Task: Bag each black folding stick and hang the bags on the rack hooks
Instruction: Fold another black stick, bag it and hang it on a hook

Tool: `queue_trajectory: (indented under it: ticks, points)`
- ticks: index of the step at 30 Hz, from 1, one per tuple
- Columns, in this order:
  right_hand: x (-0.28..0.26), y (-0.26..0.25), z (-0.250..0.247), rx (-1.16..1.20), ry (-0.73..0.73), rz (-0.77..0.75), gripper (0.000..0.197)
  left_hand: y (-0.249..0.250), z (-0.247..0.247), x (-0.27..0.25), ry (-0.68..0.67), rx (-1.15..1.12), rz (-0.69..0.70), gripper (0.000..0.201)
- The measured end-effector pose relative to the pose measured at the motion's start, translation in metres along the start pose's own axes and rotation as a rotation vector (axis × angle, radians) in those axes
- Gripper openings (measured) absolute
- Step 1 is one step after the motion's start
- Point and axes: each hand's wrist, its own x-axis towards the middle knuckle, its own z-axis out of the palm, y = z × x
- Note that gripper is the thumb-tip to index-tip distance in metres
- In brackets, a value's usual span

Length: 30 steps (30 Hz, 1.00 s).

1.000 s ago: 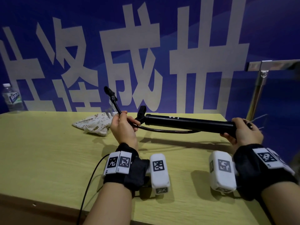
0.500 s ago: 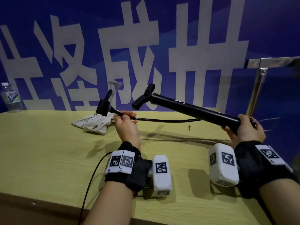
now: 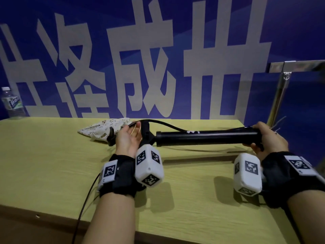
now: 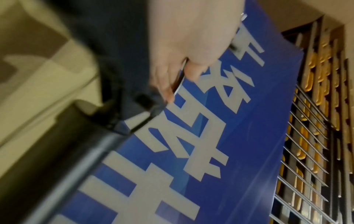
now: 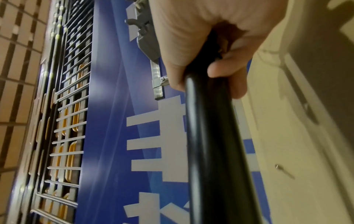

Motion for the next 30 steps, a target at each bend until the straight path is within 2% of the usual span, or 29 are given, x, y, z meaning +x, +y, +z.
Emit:
queue_trajectory:
  ticks: [4, 6, 8, 12, 16, 18, 21, 22, 23, 25, 26, 28, 30]
  points:
    - [0.005, -0.002, -0.007, -0.096, 0.024, -0.042, 0.029, 0.012, 0.001, -0.009, -0.191, 0.289, -0.006, 0.037]
    - [0.006, -0.002, -0.009, -0.115, 0.068, -0.051, 0.034, 0.012, 0.002, -0.009, -0.222, 0.335, 0.004, 0.037]
    - [0.006, -0.001, -0.009, -0.111, 0.118, -0.063, 0.035, 0.007, 0.005, -0.009, -0.194, 0.325, -0.012, 0.033]
    - [0.006, -0.001, -0.007, -0.099, 0.154, -0.086, 0.033, -0.007, 0.004, -0.006, -0.017, 0.271, -0.093, 0.037]
    - [0.007, -0.003, -0.007, -0.109, 0.154, -0.024, 0.034, -0.015, 0.0, -0.006, 0.075, 0.301, -0.12, 0.016]
    - [0.011, -0.002, -0.009, -0.175, 0.145, 0.003, 0.034, -0.018, -0.003, -0.005, 0.128, 0.368, -0.117, 0.011]
    - [0.016, 0.001, -0.011, -0.383, 0.138, 0.057, 0.03, -0.024, -0.007, 0.0, 0.222, 0.481, -0.066, 0.017]
    - [0.015, 0.001, -0.01, -0.453, 0.129, 0.073, 0.034, -0.026, -0.007, 0.002, 0.246, 0.502, -0.043, 0.018]
    - [0.017, 0.002, -0.01, -0.511, 0.137, 0.08, 0.047, -0.027, -0.008, 0.005, 0.255, 0.512, -0.029, 0.018]
    - [0.02, 0.004, -0.009, -0.619, 0.2, 0.084, 0.092, -0.029, -0.009, 0.007, 0.236, 0.504, -0.04, 0.017]
    - [0.019, 0.002, -0.008, -0.694, 0.244, 0.095, 0.104, -0.029, -0.01, 0.008, 0.214, 0.486, -0.055, 0.012]
    - [0.017, -0.002, -0.009, -0.87, 0.343, 0.068, 0.097, -0.031, -0.011, 0.01, 0.175, 0.464, -0.074, 0.015]
    - [0.014, -0.007, -0.009, -0.964, 0.369, 0.017, 0.088, -0.032, -0.008, 0.009, 0.153, 0.479, -0.045, 0.012]
